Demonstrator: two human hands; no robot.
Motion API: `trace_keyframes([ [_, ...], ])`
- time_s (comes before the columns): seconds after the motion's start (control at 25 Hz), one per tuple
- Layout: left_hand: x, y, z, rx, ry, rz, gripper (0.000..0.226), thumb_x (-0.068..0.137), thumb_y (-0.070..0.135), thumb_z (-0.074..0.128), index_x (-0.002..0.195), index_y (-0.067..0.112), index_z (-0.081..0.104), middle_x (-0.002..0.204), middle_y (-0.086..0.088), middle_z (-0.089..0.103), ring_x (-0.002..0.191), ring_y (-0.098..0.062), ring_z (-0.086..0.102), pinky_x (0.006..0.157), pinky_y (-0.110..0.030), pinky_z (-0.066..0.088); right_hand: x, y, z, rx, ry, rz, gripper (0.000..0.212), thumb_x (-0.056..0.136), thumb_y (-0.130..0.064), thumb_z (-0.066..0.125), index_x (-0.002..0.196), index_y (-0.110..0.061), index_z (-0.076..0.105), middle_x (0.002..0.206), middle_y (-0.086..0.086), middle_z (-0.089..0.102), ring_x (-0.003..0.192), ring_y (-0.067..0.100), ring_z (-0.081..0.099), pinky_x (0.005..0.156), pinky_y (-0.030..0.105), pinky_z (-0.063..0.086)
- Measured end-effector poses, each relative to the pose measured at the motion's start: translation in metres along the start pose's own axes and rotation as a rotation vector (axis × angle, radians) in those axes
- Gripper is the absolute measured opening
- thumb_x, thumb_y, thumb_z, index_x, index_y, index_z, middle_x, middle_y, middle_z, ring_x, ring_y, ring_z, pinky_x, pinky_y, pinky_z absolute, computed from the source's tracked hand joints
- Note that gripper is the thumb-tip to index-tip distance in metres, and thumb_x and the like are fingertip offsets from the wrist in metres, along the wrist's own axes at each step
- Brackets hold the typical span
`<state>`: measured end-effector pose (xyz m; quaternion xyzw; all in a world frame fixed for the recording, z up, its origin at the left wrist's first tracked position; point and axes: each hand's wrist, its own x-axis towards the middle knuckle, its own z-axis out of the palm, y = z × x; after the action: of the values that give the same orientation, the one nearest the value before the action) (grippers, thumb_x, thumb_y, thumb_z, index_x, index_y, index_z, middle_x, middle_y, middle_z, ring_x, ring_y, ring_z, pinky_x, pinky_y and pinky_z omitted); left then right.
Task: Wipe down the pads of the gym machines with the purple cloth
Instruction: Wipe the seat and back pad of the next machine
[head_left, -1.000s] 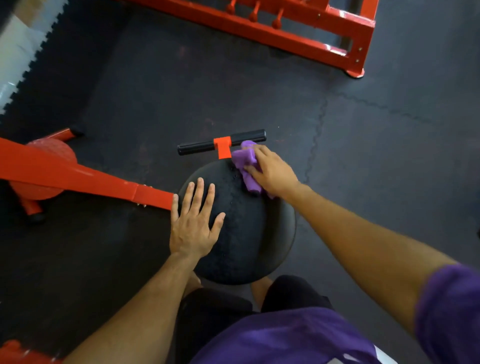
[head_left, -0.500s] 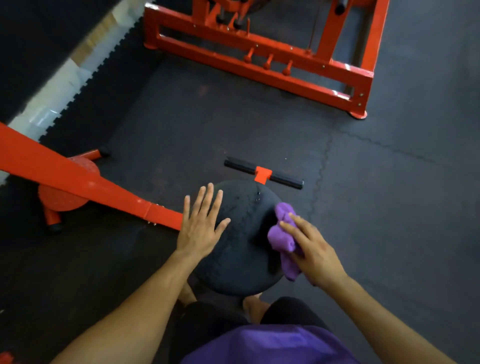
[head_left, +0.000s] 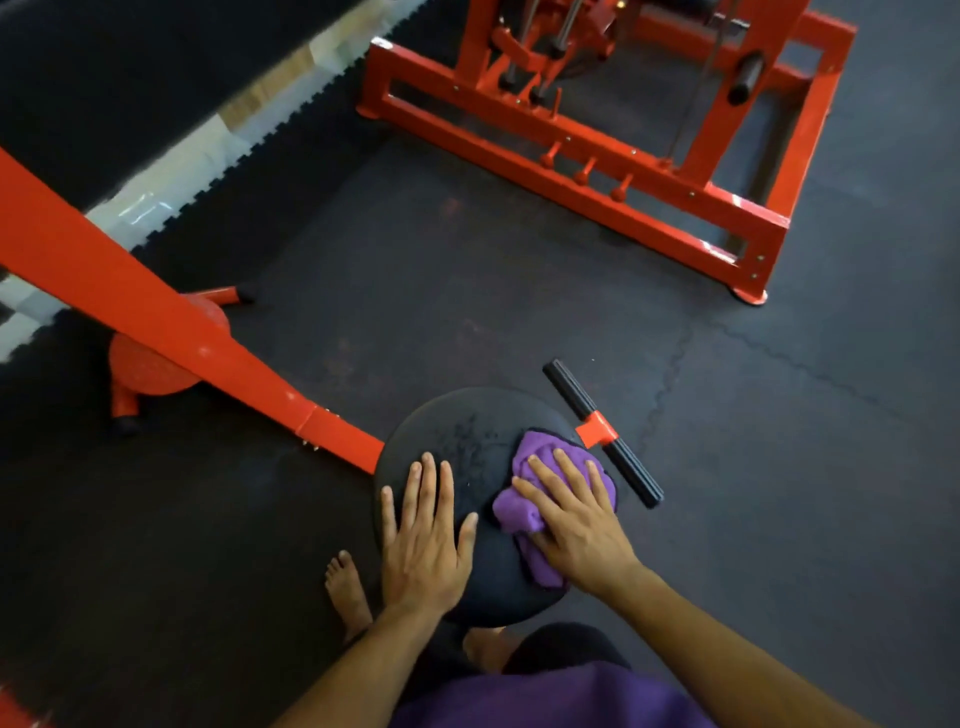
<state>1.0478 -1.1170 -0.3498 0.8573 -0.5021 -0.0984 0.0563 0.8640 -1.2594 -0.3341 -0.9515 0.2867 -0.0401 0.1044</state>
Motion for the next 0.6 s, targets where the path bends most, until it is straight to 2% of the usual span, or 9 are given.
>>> trace_keyframes([
  [0.08, 0.005, -0.007, 0.001, 0.027, 0.006, 0.044, 0.074, 0.101, 0.052, 0.034, 0.163, 0.012, 0.027, 0.172, -0.009, 0.016, 0.159, -0.022, 0.014, 0.126, -0.058, 0.018, 0.039, 0.013, 0.002, 0.012, -0.011, 0.024, 0.053, 0.094, -0.046, 0.053, 0.143, -0.026, 0.055, 0.153, 0.002, 0.048, 0.145, 0.035, 0.039, 0.114, 0.062, 0.030],
  [0.2, 0.011, -0.011, 0.002, 0.060, 0.001, 0.063, 0.075, 0.100, 0.052, 0.035, 0.164, 0.014, 0.025, 0.173, -0.008, 0.013, 0.160, -0.021, 0.011, 0.126, -0.057, 0.015, 0.114, 0.037, -0.007, 0.141, -0.040, 0.137, 0.055, 0.096, -0.050, 0.049, 0.143, -0.022, 0.053, 0.150, 0.006, 0.050, 0.140, 0.034, 0.044, 0.113, 0.052, 0.038],
  [0.28, 0.010, -0.010, 0.002, 0.057, 0.004, 0.065, 0.075, 0.100, 0.052, 0.037, 0.164, 0.014, 0.024, 0.173, -0.008, 0.014, 0.160, -0.021, 0.011, 0.126, -0.057, 0.015, 0.127, 0.043, -0.008, 0.183, -0.071, 0.179, 0.058, 0.098, -0.054, 0.043, 0.148, -0.024, 0.048, 0.152, 0.005, 0.047, 0.139, 0.031, 0.044, 0.113, 0.047, 0.039],
  [0.48, 0.016, -0.018, 0.001, 0.034, 0.014, 0.134, 0.076, 0.100, 0.052, 0.039, 0.164, 0.015, 0.024, 0.173, -0.006, 0.015, 0.160, -0.021, 0.013, 0.126, -0.058, 0.017, 0.002, -0.001, -0.001, 0.157, 0.088, 0.134, 0.054, 0.096, -0.037, 0.059, 0.149, -0.026, 0.048, 0.161, -0.001, 0.037, 0.152, 0.029, 0.026, 0.123, 0.050, 0.020],
  [0.6, 0.029, -0.031, -0.003, 0.050, 0.000, 0.270, 0.076, 0.101, 0.053, 0.038, 0.165, 0.016, 0.020, 0.173, -0.005, 0.011, 0.160, -0.021, 0.011, 0.126, -0.057, 0.016, -0.007, -0.011, 0.007, 0.139, 0.090, 0.179, 0.053, 0.094, -0.038, 0.058, 0.145, -0.026, 0.049, 0.157, -0.001, 0.042, 0.151, 0.029, 0.028, 0.120, 0.051, 0.022],
])
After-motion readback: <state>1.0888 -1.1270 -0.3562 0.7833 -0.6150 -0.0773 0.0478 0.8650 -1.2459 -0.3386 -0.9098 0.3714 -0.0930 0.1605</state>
